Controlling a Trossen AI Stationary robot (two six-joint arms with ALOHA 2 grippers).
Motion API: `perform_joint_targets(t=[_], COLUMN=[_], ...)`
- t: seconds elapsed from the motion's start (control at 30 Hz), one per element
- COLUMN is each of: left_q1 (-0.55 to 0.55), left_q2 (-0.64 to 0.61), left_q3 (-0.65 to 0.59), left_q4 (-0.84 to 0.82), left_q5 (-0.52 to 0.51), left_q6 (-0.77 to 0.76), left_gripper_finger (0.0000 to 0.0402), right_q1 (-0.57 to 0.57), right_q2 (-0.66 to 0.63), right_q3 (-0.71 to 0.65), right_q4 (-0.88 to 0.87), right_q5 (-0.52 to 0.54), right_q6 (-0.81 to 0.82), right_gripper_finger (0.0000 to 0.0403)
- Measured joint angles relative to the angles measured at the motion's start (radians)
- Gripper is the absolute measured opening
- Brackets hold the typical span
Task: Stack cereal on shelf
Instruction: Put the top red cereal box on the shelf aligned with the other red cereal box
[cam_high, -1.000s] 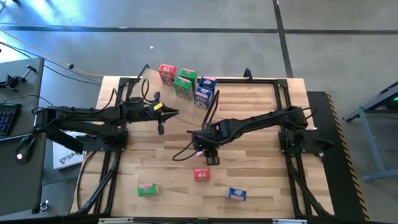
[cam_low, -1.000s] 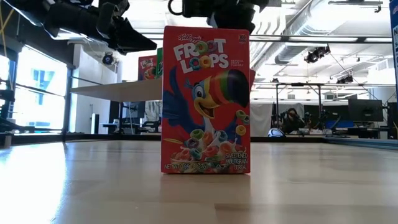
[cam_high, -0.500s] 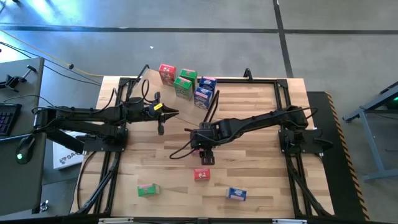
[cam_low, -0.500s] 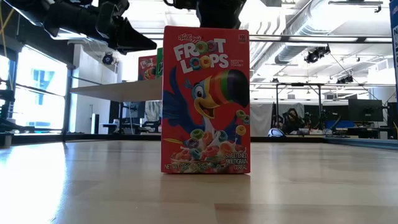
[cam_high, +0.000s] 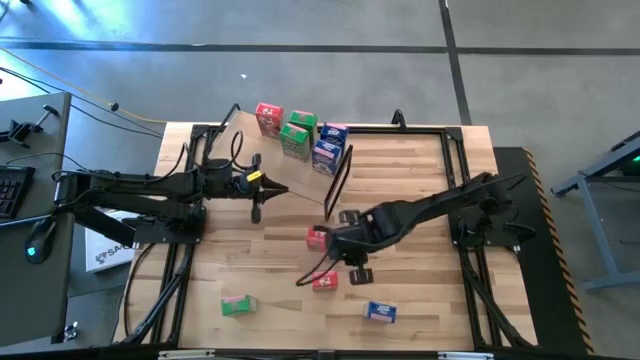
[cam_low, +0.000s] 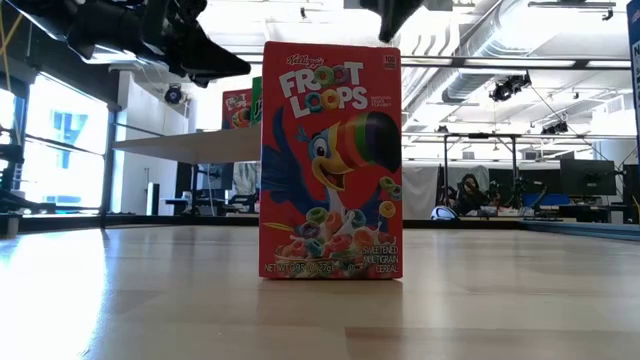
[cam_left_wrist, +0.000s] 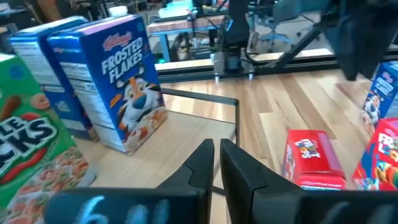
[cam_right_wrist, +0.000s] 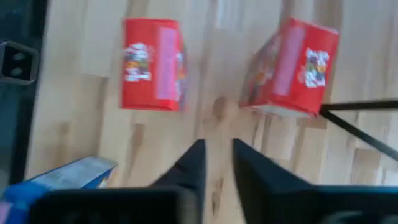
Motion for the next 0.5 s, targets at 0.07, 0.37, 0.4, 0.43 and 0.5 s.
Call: perform_joint_targets(t=[0.07,0.37,0.4,0.43,0.5], left_q1=[-0.011,-0.077,-0.089,-0.103,-0.129], left_q2=[0.0,0.006,0.008,0.012,0.028], left_q3=[0.0,0.0,0.0,0.005,0.026], left_q4=[0.001,0.014,0.013,0.005,-0.023], left_q5=[0.0,-0.032,-0.064,-0.105,-0.176], left_q6=[0.003,-0.074,-0.087,-0.1,-0.121], left_gripper_finger=[0.0009,0.0001,0.0001,0.0,0.0], right_q1=[0.003,-0.034,-0.044,-0.056,-0.081], right_q2=[-0.056,-0.382,-0.409,-0.434,-0.477], right_q3=[-0.119,-0.773,-0.836,-0.895,-1.007], right_q4=[0.101,0.901,0.996,1.09,1.273], right_q5=[0.023,0.082,0.094,0.108,0.111], right_q6=[0.027,0.007,-0.016,-0.043,-0.087], right_gripper_finger=[0.0021,0.0012,0.0006,0.0003,0.0004])
